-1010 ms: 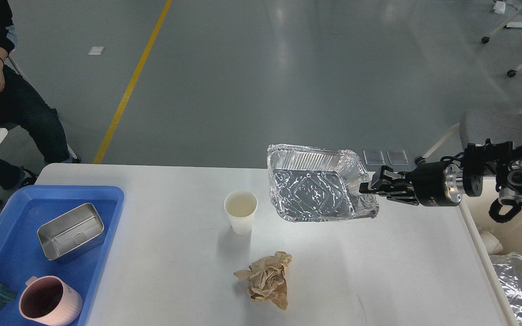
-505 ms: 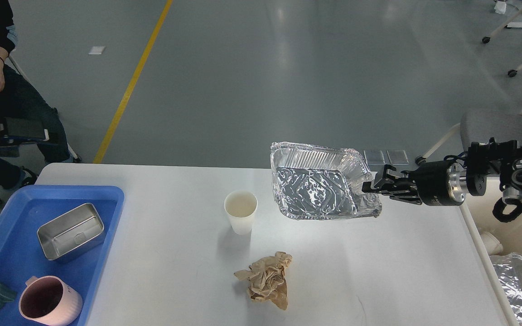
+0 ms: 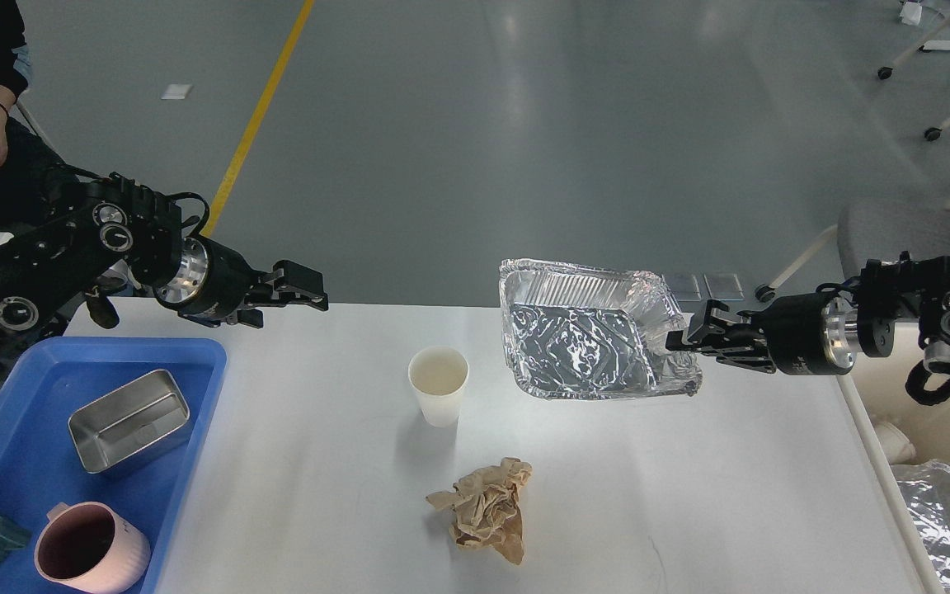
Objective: Tidy desktop
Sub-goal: 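Reach the left gripper to the white paper cup and grasp it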
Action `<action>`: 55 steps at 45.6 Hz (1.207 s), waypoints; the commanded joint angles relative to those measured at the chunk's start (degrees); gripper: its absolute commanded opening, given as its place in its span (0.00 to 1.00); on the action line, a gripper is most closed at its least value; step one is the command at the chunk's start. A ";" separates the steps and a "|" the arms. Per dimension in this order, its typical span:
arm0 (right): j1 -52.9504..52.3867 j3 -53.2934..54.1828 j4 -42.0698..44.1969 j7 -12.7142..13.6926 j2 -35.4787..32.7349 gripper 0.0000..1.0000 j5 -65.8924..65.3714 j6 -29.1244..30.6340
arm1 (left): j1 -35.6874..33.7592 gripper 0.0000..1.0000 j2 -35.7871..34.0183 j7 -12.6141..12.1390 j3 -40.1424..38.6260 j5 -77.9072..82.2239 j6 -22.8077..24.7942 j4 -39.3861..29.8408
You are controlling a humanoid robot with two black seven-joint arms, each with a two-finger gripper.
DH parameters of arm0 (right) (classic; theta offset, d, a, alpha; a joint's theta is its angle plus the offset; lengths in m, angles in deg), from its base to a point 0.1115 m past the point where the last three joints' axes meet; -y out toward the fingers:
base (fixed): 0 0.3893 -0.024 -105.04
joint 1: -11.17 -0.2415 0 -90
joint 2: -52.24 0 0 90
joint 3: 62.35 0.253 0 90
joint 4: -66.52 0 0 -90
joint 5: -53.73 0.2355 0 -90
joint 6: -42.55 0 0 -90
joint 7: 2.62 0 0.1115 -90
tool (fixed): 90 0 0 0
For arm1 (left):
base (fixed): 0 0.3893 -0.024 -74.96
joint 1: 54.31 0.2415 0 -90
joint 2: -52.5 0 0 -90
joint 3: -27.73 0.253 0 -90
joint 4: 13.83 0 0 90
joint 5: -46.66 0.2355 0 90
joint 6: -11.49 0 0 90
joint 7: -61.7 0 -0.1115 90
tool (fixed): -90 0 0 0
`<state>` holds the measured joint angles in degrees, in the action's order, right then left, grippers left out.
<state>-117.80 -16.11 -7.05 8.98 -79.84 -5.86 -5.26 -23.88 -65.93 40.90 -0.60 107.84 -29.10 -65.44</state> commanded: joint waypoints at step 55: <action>2.58 2.10 -0.17 -0.35 -0.81 0.00 -0.01 0.00 | 2.17 0.38 24.21 0.58 11.10 6.84 -10.47 14.88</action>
<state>-115.33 -14.08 -7.22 8.63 -80.66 -5.86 -5.26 -21.83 -42.14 40.73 8.13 113.49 -38.73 -50.55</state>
